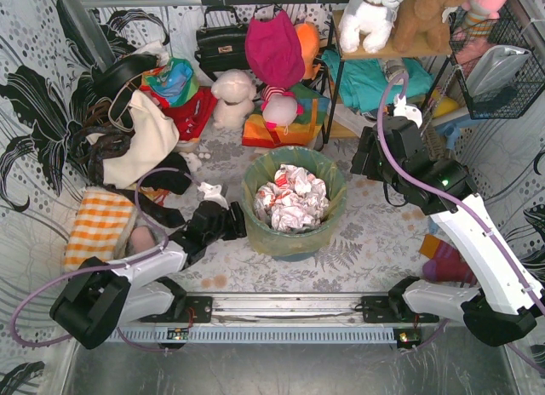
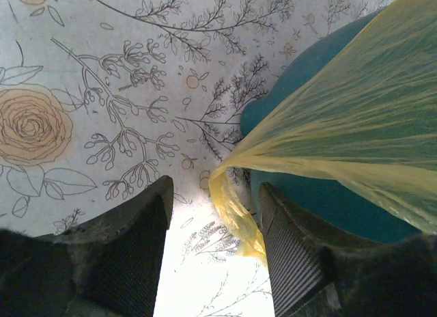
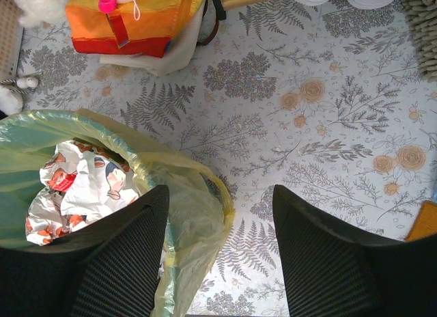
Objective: Tie the trash bag
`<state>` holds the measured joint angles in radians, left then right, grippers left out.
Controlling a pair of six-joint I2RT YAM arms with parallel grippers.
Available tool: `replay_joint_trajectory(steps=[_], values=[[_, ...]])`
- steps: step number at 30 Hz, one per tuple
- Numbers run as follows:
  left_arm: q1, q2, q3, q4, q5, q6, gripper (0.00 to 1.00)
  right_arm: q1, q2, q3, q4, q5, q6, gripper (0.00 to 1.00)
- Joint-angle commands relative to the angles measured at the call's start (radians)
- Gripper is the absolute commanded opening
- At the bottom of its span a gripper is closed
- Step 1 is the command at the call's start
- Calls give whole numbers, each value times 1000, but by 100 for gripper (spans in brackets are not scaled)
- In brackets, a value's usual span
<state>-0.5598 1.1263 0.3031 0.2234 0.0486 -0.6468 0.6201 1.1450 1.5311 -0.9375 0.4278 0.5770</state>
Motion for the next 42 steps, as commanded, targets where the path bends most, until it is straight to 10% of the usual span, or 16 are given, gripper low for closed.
replay_joint_trajectory(steps=[1,26,42], values=[[6,18,-39,199,-30,49,60,-5,-7,0,3,26,6,61],[5,279,-58,496,-46,-7,20,-5,-38,-21,1,37,-7,62],[3,-199,15,-159,-180,-86,3,-5,-76,-76,173,-199,-73,63]])
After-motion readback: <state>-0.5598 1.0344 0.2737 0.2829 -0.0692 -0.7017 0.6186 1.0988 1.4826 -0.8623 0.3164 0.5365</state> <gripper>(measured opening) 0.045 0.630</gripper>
